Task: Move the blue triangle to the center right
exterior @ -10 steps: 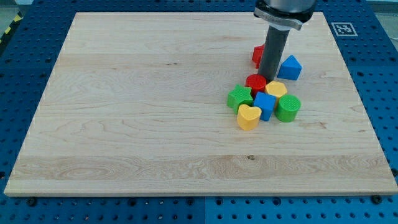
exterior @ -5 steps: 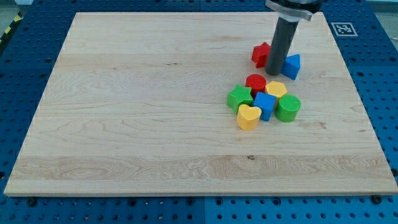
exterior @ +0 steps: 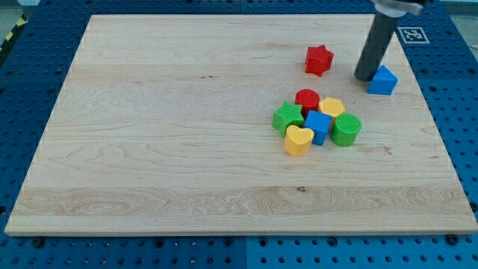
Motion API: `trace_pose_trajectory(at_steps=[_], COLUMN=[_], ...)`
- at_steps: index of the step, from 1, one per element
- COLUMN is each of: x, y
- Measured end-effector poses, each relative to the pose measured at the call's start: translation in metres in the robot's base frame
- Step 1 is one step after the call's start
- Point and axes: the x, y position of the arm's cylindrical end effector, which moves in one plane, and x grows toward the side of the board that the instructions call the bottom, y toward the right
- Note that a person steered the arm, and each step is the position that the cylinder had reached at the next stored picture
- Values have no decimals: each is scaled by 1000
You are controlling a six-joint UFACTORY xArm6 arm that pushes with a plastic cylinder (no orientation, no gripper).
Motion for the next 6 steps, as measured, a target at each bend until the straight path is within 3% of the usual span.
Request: trace_pose_trajectory(at_steps=[2, 4, 6], x=[30, 30, 88], y=[27, 68, 65])
